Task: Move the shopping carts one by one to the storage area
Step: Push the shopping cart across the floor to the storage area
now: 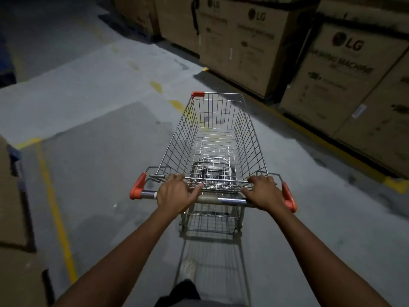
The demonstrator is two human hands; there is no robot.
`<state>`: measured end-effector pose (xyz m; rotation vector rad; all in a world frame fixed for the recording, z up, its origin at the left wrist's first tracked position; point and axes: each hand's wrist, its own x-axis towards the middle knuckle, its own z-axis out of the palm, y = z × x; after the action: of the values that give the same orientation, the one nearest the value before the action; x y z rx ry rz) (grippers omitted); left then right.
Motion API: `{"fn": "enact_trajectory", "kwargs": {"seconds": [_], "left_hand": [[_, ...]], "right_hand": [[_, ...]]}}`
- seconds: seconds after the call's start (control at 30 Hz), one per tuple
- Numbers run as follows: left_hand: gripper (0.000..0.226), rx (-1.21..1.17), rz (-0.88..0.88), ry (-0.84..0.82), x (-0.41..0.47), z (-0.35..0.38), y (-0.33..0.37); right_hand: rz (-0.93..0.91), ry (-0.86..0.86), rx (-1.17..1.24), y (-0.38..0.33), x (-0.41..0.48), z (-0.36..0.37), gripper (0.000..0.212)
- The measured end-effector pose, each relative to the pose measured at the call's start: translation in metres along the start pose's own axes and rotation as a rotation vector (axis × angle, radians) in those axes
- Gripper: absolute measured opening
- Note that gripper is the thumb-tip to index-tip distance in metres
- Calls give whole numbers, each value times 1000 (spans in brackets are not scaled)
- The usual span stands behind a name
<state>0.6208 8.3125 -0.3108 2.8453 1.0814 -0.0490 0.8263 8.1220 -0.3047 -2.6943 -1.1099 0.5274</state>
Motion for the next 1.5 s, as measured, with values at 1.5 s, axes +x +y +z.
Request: {"fn": "enact_trajectory", "kwargs": {"seconds": [1.5], "left_hand": [[73,61,1174,-60,153,33,517]], "right_hand": [[1140,414,345,354,-146,-74,52]]}}
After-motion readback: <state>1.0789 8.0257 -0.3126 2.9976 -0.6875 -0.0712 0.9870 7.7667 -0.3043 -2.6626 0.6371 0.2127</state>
